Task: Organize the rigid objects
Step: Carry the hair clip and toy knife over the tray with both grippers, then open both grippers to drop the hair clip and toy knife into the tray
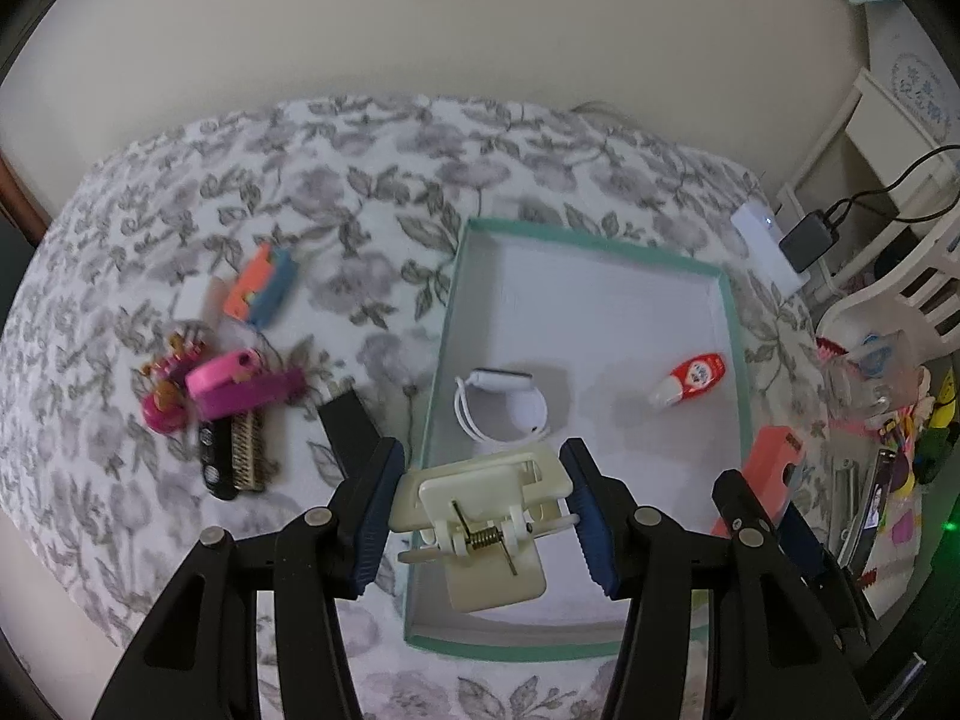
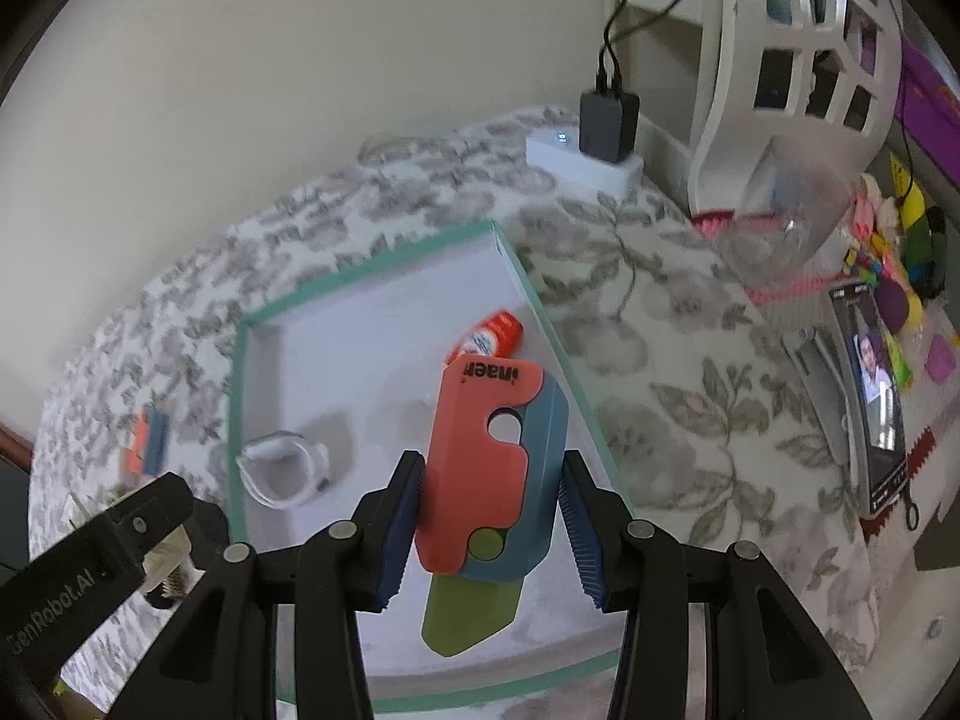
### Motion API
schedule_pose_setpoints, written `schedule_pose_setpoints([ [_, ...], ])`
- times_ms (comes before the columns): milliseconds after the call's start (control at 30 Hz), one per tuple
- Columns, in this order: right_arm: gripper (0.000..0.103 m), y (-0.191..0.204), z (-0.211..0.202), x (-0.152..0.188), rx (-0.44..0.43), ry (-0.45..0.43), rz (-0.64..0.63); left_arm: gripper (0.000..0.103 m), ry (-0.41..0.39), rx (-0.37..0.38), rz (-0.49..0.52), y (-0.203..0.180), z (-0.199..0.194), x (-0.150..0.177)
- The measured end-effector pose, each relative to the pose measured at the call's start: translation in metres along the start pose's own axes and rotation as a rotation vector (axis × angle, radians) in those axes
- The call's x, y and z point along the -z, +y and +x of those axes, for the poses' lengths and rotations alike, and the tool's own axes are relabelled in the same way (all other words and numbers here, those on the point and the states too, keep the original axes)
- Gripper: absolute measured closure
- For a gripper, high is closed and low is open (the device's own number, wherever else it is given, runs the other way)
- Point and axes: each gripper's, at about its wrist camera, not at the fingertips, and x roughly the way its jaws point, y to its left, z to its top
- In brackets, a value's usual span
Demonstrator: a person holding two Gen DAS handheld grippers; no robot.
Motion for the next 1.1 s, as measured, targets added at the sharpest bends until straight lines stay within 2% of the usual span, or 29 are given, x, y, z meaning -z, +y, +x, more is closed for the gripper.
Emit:
schedule_pose_setpoints([
  [433,0.055,0.004,0.031,0.013,0.028,0.106,-0.031,0.047,0.045,-0.018,0.005,0.010,0.039,0.018],
  [867,0.054,0.009,0.032,0.016,0.047,0.115,-0.056,0.047,0.064,-0.032,0.007,0.017,0.048,0.025],
  [1100,0.054,0.009,0.031,0.017,0.051,0.110,-0.054,0.047,0.039,-0.038,0.006,0.018,0.041,0.025],
])
